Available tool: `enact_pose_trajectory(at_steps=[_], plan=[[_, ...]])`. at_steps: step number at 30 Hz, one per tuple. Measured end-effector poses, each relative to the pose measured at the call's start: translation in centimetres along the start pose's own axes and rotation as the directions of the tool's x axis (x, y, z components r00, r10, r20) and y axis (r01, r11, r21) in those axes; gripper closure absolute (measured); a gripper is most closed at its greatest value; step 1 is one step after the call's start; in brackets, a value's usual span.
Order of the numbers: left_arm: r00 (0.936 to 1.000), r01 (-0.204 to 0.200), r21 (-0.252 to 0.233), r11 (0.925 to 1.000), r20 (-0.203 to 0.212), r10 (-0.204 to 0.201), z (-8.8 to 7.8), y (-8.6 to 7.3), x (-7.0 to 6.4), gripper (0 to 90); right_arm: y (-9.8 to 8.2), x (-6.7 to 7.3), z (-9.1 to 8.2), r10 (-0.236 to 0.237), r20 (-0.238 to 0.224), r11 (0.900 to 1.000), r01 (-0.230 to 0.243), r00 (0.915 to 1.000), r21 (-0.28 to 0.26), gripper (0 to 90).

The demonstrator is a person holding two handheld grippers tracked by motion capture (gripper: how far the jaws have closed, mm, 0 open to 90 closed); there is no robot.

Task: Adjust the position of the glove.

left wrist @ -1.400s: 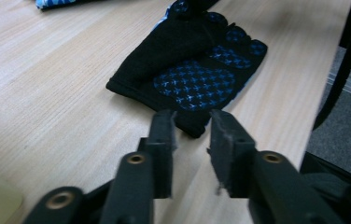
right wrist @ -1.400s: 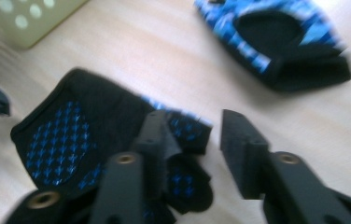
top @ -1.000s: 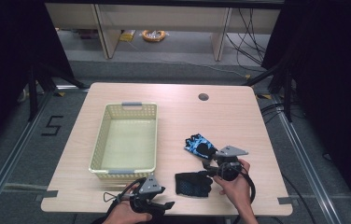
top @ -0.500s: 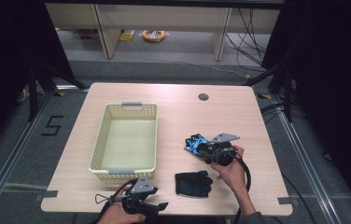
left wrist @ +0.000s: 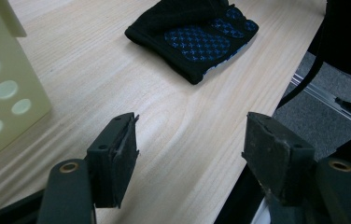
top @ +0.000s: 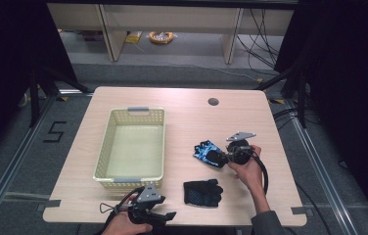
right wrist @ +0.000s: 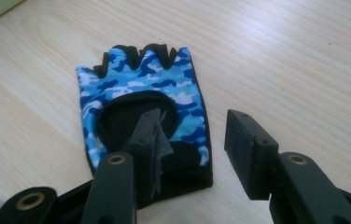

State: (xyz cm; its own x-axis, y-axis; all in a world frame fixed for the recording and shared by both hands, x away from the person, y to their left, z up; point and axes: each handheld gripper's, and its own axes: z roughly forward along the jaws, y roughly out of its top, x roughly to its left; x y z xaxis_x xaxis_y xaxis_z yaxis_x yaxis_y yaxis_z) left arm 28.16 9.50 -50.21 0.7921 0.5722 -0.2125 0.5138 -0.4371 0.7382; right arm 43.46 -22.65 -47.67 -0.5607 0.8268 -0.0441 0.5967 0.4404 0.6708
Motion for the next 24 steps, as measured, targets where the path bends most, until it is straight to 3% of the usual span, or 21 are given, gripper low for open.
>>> enact_pose_trajectory(at_steps=[9, 10, 11, 14, 15, 18, 21, 23, 24], plan=[[1.0, -0.002, 0.004, 1.0, 0.002, 0.002, 0.1, 0.0, 0.0, 34.4, 1.0, -0.3, 1.9, 0.007, -0.015, 1.0, -0.006, 0.9999, 0.029, 59.5], [1.0, -0.003, 0.001, 1.0, 0.003, 0.003, 0.1, 0.0, 0.0, 34.4, 1.0, -0.5, 2.5, -0.031, -0.017, 0.999, 0.031, 0.9994, 0.015, 59.9], [1.0, -0.003, 0.0, 1.0, 0.002, 0.003, 0.1, 0.0, 0.0, 34.4, 1.1, -0.3, 2.5, -0.017, -0.016, 0.999, 0.018, 0.9997, 0.044, 59.9], [1.0, -0.001, 0.0, 1.0, 0.002, 0.001, 0.1, -0.1, 0.0, 34.4, 1.4, 0.0, 2.7, -0.025, -0.006, 0.998, 0.026, 0.9997, 0.055, 60.4], [1.0, -0.005, 0.004, 1.0, -0.002, 0.005, 0.0, -0.1, 0.1, 34.4, 1.4, -0.1, 2.8, -0.048, -0.009, 0.998, 0.048, 0.9988, 0.051, 61.2], [1.0, -0.002, 0.0, 1.0, 0.003, 0.002, 0.0, -0.1, 0.0, 34.4, 1.4, 0.1, 2.4, -0.066, -0.013, 0.997, 0.066, 0.9977, 0.047, 69.2], [1.0, 0.002, 0.0, 1.0, 0.002, -0.002, 0.0, -0.1, 0.0, 34.6, 1.1, 0.6, 1.5, -0.037, -0.075, 0.998, 0.041, 0.9965, 0.054, 82.9], [1.0, 0.0, 0.005, 1.0, -0.001, 0.0, 0.0, -0.1, 0.0, 34.9, 0.8, 0.7, 1.3, -0.061, -0.077, 0.997, 0.063, 0.9952, 0.031, 90.0], [1.0, 0.0, 0.001, 1.0, -0.002, 0.0, 0.0, -0.1, 0.0, 35.0, 0.8, 0.8, 0.9, -0.044, -0.089, 0.997, 0.05, 0.9951, 0.064, 90.0]])
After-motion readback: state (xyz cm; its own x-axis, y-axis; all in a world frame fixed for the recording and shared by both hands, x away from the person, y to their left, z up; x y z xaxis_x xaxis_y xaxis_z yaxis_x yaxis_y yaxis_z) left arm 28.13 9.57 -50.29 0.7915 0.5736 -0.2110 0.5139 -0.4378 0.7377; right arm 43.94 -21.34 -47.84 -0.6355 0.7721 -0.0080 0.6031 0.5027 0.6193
